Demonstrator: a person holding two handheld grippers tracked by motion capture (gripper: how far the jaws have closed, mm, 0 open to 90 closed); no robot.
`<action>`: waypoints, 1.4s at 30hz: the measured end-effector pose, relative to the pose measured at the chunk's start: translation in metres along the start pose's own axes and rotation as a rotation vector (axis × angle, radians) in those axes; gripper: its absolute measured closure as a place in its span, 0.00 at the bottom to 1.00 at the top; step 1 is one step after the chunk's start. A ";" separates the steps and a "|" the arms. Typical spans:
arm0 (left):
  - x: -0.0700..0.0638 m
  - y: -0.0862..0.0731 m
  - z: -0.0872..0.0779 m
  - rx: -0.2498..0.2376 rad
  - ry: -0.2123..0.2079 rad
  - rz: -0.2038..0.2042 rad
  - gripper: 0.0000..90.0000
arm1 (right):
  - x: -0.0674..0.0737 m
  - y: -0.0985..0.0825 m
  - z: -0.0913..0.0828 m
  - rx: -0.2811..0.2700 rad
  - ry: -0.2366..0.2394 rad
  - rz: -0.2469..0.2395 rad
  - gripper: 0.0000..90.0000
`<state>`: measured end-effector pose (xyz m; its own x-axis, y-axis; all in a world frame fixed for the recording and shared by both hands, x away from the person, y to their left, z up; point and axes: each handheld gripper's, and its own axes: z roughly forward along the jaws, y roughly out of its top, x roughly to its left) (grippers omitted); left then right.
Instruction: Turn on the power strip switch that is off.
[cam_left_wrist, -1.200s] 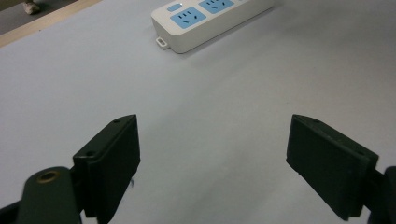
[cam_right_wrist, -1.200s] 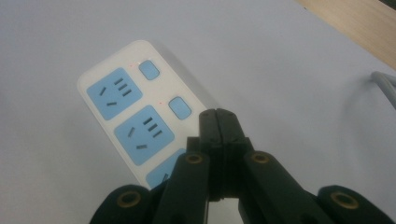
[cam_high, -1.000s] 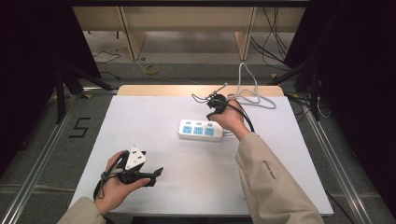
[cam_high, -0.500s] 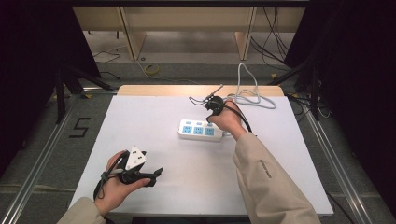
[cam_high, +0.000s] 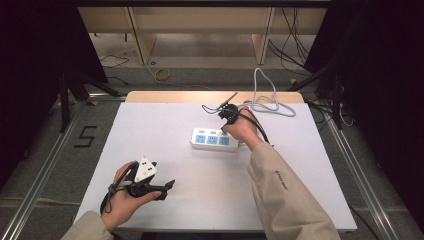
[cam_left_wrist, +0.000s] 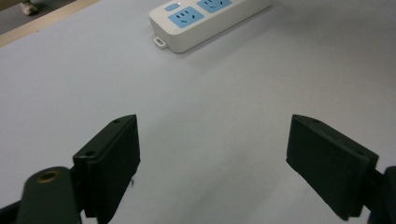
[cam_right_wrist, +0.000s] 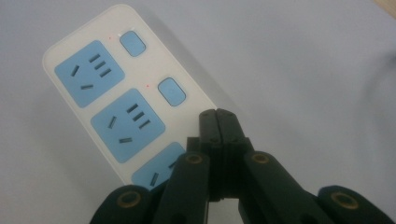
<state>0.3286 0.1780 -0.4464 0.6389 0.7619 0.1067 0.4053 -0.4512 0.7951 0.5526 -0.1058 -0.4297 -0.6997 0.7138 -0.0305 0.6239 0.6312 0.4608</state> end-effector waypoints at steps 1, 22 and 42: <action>0.000 0.000 0.000 -0.003 0.001 -0.003 0.19 | 0.000 0.000 0.000 0.000 -0.003 0.002 1.00; 0.000 0.000 0.000 -0.004 -0.001 -0.004 0.19 | 0.000 0.002 0.004 0.032 -0.006 -0.007 1.00; -0.001 0.000 0.000 -0.004 -0.001 -0.004 0.19 | 0.002 0.002 0.006 0.044 -0.016 0.012 1.00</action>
<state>0.3283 0.1772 -0.4466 0.6376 0.7635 0.1029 0.4054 -0.4461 0.7979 0.5548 -0.1017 -0.4337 -0.6863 0.7263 -0.0397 0.6475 0.6349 0.4216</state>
